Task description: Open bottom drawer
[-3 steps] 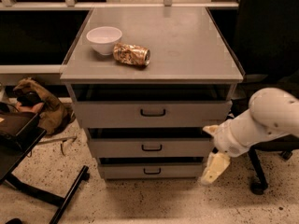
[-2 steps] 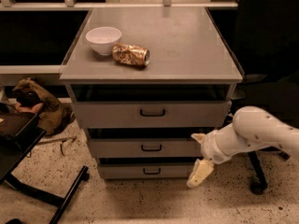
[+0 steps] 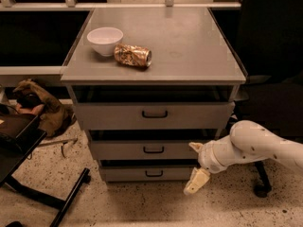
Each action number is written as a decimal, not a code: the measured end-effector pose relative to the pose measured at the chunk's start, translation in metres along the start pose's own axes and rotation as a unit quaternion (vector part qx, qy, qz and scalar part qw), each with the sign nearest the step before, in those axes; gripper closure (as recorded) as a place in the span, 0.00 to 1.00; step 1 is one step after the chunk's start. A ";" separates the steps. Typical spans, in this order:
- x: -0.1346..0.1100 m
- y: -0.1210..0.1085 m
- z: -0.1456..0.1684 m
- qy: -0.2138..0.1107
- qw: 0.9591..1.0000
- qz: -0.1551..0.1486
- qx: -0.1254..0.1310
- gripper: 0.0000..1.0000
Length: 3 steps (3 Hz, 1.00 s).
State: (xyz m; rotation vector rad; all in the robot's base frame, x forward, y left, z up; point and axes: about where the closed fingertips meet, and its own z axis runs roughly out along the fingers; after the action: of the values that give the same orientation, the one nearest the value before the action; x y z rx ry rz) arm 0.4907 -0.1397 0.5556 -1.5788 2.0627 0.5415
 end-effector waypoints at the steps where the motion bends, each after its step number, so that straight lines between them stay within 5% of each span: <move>1: 0.000 0.002 0.012 -0.018 1.000 -0.010 0.000 0.00; 3: 0.016 0.023 0.134 -0.064 0.997 -0.038 -0.021 0.00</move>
Offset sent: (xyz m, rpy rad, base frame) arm 0.0020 0.0771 -0.1368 0.1992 -0.0158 0.0811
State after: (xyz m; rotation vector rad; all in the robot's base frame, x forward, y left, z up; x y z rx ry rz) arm 0.4838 -0.0684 0.4385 -1.5960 1.9009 0.6448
